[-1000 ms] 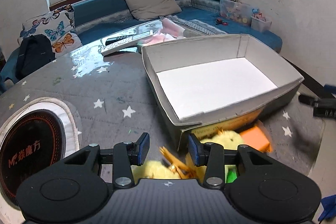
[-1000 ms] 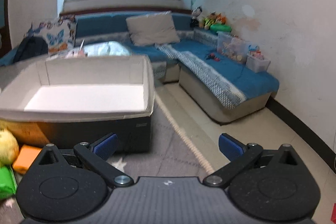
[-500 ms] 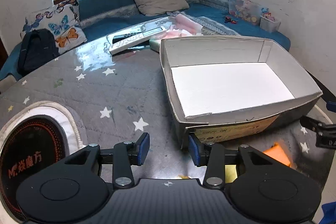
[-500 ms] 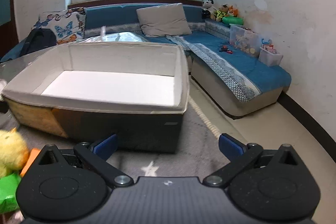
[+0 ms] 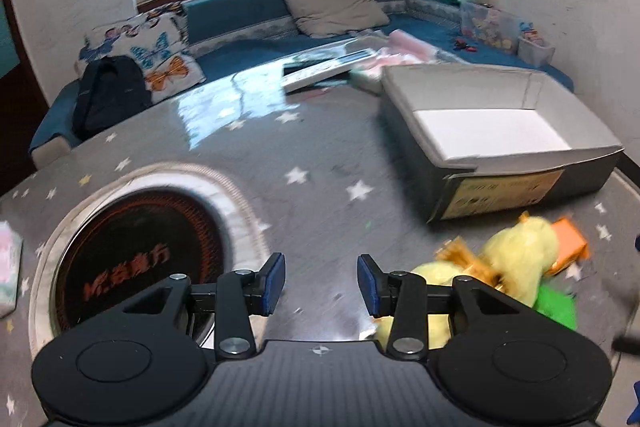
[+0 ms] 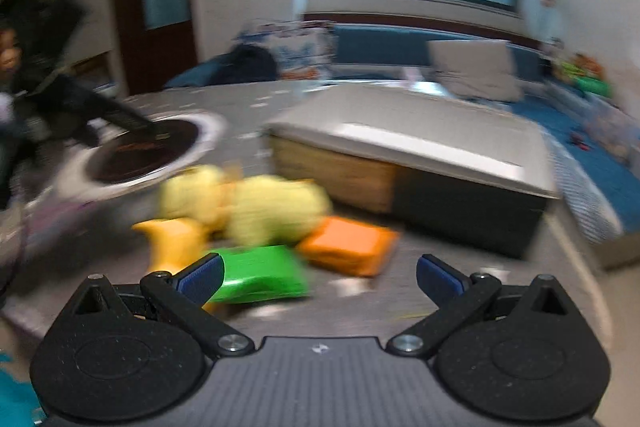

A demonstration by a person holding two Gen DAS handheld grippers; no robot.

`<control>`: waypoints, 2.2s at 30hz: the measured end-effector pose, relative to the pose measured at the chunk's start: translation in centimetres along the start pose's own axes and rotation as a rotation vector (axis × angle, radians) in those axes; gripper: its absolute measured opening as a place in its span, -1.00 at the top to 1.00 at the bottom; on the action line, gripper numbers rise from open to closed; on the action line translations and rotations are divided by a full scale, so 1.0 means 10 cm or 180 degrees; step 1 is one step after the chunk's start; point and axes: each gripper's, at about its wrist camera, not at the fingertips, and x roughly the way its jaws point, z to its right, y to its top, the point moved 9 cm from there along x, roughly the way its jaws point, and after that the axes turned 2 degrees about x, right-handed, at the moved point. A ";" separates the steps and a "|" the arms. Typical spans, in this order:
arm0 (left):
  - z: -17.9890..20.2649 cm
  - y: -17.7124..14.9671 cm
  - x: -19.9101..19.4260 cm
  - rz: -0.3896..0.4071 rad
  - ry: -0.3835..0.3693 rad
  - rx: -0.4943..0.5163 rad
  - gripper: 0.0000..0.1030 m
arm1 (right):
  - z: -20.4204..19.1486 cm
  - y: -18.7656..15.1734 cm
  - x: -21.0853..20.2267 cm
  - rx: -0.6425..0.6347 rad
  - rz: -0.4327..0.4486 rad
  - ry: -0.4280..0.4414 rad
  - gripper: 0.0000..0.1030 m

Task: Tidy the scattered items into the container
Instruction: 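Move both tools toward the pile of toys beside the cardboard box, then lower the left tool toward the yellow rubber duck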

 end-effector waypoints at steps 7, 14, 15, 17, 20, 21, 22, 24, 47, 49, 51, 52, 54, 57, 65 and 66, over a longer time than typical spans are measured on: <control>-0.09 -0.22 0.16 -0.0168 0.0022 -0.0091 0.18 | -0.60 -0.08 0.25 -0.0440 -0.0150 0.0224 -1.00; 0.16 -0.34 0.24 -0.0219 -0.0115 -0.0046 0.20 | -0.56 -0.12 0.28 -0.0434 -0.0190 0.0140 -1.00; 0.19 -0.33 0.24 -0.0217 -0.0129 -0.0059 0.20 | -0.52 -0.13 0.28 -0.0406 -0.0182 0.0113 -1.00; 0.28 -0.31 0.25 -0.0208 -0.0200 -0.0070 0.20 | -0.42 -0.15 0.28 -0.0349 -0.0166 0.0049 -1.00; 0.42 -0.31 0.26 -0.0223 -0.0262 -0.0066 0.20 | -0.25 -0.15 0.28 -0.0281 -0.0161 -0.0111 -1.00; 0.46 -0.30 0.27 -0.0229 -0.0268 -0.0076 0.20 | -0.19 -0.16 0.28 -0.0271 -0.0157 -0.0187 -1.00; 0.49 -0.29 0.29 -0.0231 -0.0266 -0.0091 0.20 | -0.13 -0.16 0.28 -0.0260 -0.0158 -0.0266 -1.00; 0.54 -0.25 0.33 -0.0247 -0.0258 -0.0151 0.20 | 0.00 -0.18 0.30 -0.0226 -0.0163 -0.0407 -1.00; 0.75 0.07 0.23 -0.0007 -0.0149 -0.0138 0.20 | 0.41 -0.19 0.27 0.0400 -0.0195 -0.0660 -1.00; 0.77 0.07 0.13 0.0070 -0.0140 -0.0078 0.19 | 0.39 -0.16 0.21 0.0440 -0.0174 -0.0665 -1.00; 0.79 0.06 0.04 0.0133 -0.0147 -0.0022 0.19 | 0.35 -0.13 0.15 0.0449 -0.0172 -0.0644 -1.00; 0.80 0.05 0.00 0.0153 -0.0155 0.0001 0.19 | 0.32 -0.12 0.13 0.0454 -0.0172 -0.0639 -1.00; 0.82 0.02 -0.08 0.0176 -0.0154 0.0052 0.19 | 0.29 -0.12 0.09 0.0470 -0.0175 -0.0675 -1.00; 0.85 -0.05 -0.17 0.0180 -0.0173 0.0088 0.19 | 0.25 -0.13 0.05 0.0492 -0.0172 -0.0691 -1.00; 0.85 -0.25 -0.34 0.0188 -0.0163 0.0091 0.19 | 0.07 -0.22 -0.01 0.0520 -0.0163 -0.0637 -1.00; 0.84 -0.28 -0.35 0.0180 -0.0153 0.0091 0.19 | 0.04 -0.24 0.00 0.0515 -0.0171 -0.0630 -1.00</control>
